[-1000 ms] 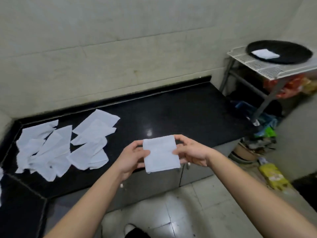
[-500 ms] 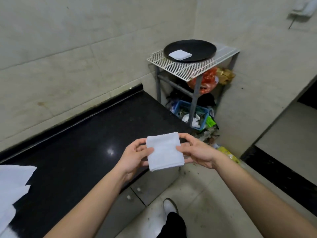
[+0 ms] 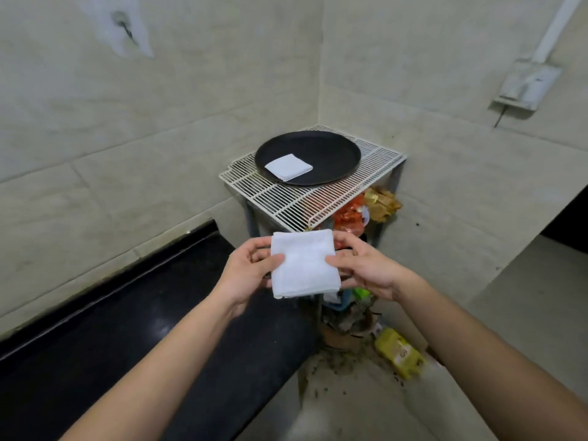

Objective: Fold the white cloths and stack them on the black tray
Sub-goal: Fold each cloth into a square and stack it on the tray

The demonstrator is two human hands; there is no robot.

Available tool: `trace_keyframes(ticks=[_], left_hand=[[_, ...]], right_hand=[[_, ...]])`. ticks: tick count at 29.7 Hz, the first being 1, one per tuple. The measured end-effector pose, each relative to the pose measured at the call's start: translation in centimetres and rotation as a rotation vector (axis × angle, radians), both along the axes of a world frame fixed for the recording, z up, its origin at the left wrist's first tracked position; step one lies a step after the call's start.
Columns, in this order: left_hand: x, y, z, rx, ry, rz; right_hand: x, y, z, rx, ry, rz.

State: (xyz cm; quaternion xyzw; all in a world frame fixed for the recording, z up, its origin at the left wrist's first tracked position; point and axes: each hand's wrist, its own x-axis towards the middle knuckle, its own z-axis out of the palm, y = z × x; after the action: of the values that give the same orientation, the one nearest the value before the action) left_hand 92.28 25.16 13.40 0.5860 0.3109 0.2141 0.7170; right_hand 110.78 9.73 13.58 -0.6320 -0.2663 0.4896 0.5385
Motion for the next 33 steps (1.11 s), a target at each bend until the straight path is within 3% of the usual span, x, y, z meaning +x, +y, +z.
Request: trace_keyframes(ticks=[8,18,33], left_hand=[[11.1,6.1,3.0,0.048,-0.022,0.119],[23.8,15.4,2.4,-0.082,0.061,0.507],[31.0,24.2,-0.9,-0.07,0.243,0.741]], right_hand=[[11.4,7.3,3.5,0.036,-0.098,0.058],[25.8,22.3,4.2,-0.028,-0.103,0.211],[31.4,33.9,0.7,-0.134,-0.164,0.268]])
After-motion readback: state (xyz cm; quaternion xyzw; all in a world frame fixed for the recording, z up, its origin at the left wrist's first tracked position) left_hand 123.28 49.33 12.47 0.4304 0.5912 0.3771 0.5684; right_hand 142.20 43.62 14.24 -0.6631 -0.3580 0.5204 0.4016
